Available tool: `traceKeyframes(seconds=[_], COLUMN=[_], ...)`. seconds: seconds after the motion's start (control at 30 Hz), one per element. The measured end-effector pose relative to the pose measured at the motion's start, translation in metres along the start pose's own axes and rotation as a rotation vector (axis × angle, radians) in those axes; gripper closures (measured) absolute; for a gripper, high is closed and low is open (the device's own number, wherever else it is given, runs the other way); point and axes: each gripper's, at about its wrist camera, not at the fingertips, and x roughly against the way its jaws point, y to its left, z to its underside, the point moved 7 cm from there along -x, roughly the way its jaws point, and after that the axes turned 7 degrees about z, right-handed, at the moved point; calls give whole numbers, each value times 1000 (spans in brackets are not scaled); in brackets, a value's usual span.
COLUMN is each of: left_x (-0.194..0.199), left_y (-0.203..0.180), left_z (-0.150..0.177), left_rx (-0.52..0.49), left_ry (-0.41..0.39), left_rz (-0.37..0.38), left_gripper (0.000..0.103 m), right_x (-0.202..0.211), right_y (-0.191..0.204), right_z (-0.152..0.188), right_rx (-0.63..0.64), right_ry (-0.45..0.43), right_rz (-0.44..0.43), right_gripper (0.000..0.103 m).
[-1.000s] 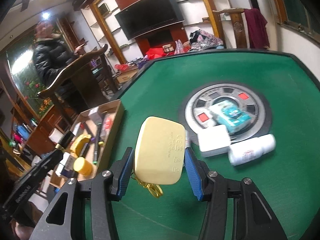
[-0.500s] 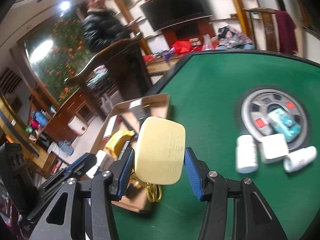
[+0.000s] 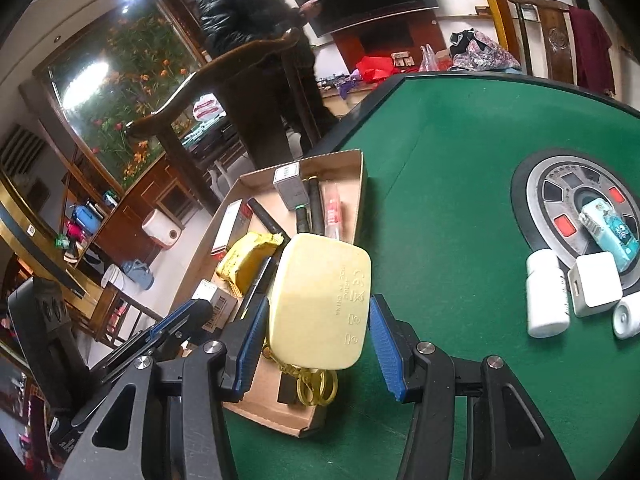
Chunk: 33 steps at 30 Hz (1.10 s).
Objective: Organize objects
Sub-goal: 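Carry the black tube and yellow pad over the tray and release them inside, then withdraw both open grippers from the tray back over the table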
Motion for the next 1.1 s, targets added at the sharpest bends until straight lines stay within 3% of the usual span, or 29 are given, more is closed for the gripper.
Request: traceKeyframes(seconds=[0.27, 0.43, 0.63, 0.73, 0.83, 0.93, 1.0, 1.1], left_x=[0, 7, 18, 26, 39, 44, 49, 61], left_y=[11, 24, 23, 24, 33, 36, 36, 41], left_z=[-3, -8, -10, -10, -14, -17, -18, -16], left_rx=[18, 46, 26, 18, 31, 44, 42, 46], left_ry=[-8, -29, -62, -68, -92, -99, -107, -109], left_rz=[-13, -28, -34, -32, -47, -50, -51, -52], left_gripper=[86, 86, 86, 86, 86, 86, 86, 86], right_x=[-17, -38, -41, -7, 37, 60, 70, 93], right_y=[39, 55, 56, 62, 74, 91, 110, 151], right_z=[20, 46, 51, 31, -23, -78, -94, -99], right_rx=[96, 182, 277, 338, 315, 251, 242, 333], right_ry=[40, 111, 144, 24, -108, -129, -133, -169], right_rz=[-34, -2, 64, 113, 112, 46, 39, -34], right_gripper=[47, 47, 45, 45, 42, 24, 24, 26])
